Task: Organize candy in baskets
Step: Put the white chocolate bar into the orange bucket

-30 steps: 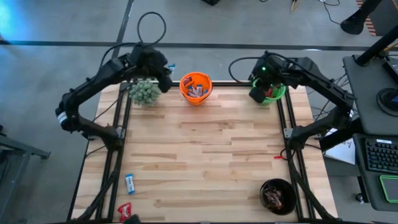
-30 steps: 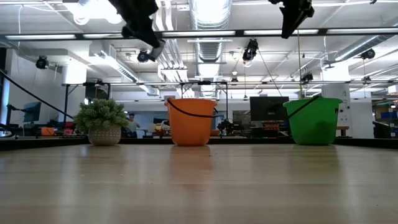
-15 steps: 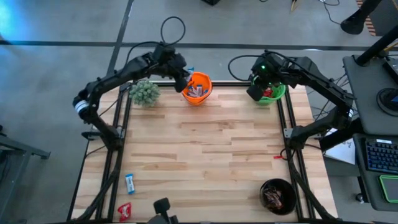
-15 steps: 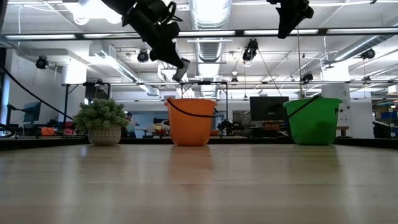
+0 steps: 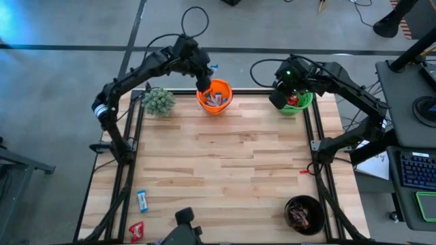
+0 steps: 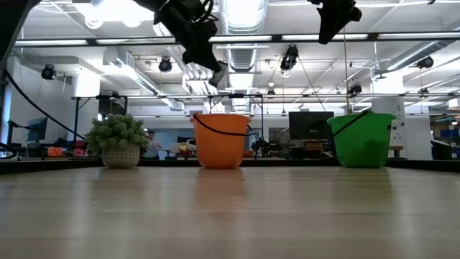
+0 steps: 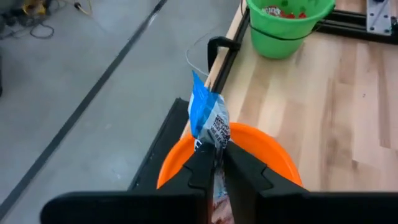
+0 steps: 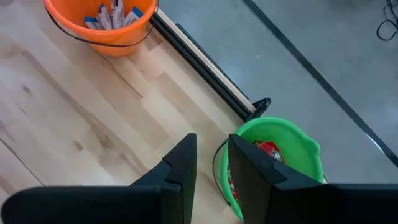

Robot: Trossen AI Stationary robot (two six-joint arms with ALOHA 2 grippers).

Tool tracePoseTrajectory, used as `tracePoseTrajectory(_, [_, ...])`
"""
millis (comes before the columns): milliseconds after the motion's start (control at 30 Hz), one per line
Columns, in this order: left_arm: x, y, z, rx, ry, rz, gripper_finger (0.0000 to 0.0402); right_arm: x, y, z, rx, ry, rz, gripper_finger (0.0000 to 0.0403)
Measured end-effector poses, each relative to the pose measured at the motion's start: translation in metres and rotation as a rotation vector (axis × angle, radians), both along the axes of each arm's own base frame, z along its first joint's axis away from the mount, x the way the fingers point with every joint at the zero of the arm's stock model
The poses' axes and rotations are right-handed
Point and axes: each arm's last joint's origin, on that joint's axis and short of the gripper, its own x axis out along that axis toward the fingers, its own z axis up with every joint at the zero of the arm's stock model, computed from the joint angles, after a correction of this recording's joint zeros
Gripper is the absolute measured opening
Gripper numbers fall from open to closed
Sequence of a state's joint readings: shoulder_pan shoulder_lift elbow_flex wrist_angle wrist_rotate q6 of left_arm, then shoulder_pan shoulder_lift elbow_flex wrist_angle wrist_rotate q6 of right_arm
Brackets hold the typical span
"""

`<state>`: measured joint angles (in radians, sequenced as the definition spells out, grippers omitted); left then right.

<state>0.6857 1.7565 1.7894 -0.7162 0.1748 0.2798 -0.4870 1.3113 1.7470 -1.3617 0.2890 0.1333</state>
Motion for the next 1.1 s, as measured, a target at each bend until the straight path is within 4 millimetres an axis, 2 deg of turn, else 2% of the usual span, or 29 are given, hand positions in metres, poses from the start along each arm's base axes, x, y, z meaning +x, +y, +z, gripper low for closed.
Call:
tracePoseTrajectory(233, [0.008, 0.006, 0.012, -0.066, 0.115, -0.021, 0.0054, 0.0, 0.0, 0.0, -0.001, 0.002, 0.003, 0.0082])
tracePoseTrajectory(500, [0.011, 0.008, 0.008, -0.171, 0.269, -0.036, 0.0079, 0.0, 0.0, 0.0, -0.005, 0.008, 0.012, 0.0082])
tracePoseTrajectory(800, [-0.001, -0.006, 0.0, -0.303, 0.412, -0.031, 0.008, 0.001, 0.0, 0.001, -0.019, 0.013, 0.037, 0.0082])
tracePoseTrajectory(1000, [-0.002, -0.026, -0.003, -0.39, 0.52, -0.053, 0.008, 0.001, 0.0, 0.001, -0.032, 0.033, 0.072, 0.0082])
tracePoseTrajectory(1100, [-0.001, -0.034, 0.0, -0.4, 0.516, -0.046, 0.008, 0.001, 0.0, 0.001, -0.033, 0.035, 0.077, 0.0082])
